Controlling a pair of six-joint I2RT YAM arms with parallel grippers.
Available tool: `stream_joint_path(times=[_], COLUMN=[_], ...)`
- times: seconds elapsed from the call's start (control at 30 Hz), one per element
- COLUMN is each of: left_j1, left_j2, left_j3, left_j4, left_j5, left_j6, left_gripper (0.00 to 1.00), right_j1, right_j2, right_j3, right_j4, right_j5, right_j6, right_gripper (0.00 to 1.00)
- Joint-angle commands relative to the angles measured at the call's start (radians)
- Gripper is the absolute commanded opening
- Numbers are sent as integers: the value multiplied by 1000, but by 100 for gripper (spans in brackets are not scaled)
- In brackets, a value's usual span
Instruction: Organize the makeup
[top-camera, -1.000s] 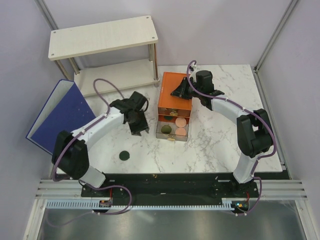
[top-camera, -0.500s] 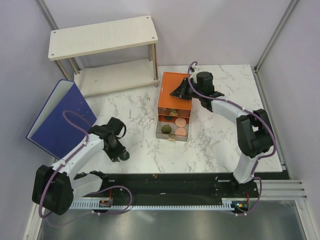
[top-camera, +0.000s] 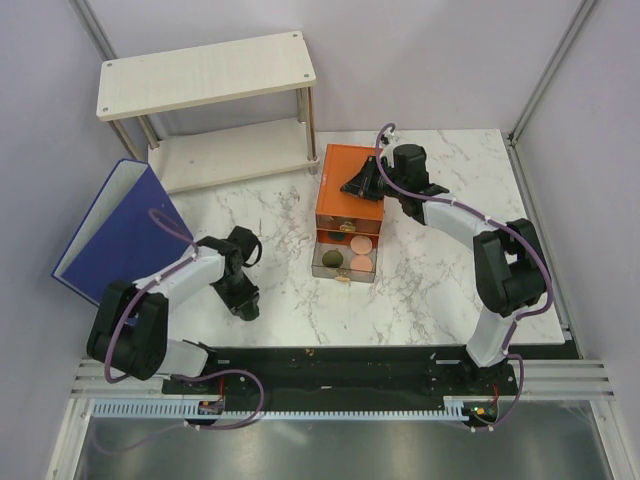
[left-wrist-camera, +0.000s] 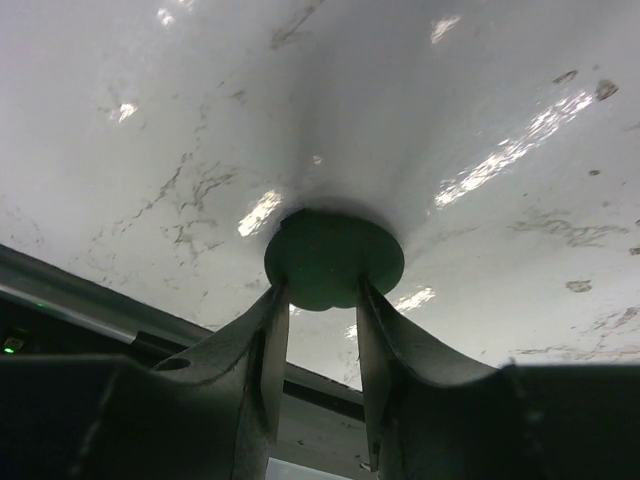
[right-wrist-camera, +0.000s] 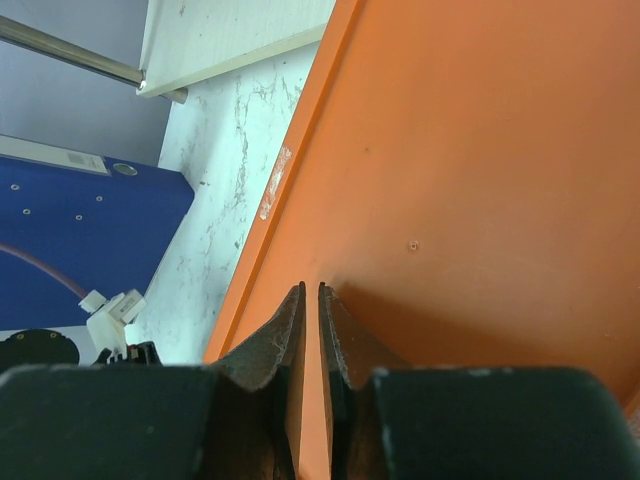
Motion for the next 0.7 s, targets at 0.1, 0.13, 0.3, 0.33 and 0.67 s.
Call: stream_joint_path(times=[0.1,0.13,0.3,0.33,0.67], left_j1=[4,4,4,4,-30], left_j2=[108,117,171,173,42], left_j3=[42,37,17,17,218], left_j4=[87,97,123,128,131], left_j5=[17,18,47,52,121], left_j6=[69,72,90,93,169], left_gripper=[34,32,26,18,2], right_j1=[3,3,3,4,3], right_j2=[12,11,6,4,6], right_j3=[-58,-58,-56,-55,-56], right_j4=[-164,-164,-165,-165,-165], right_j5=[11,11,14,14,14], right_j6=[-33,-34,-33,-34,-31], right_gripper=[18,18,18,18,18])
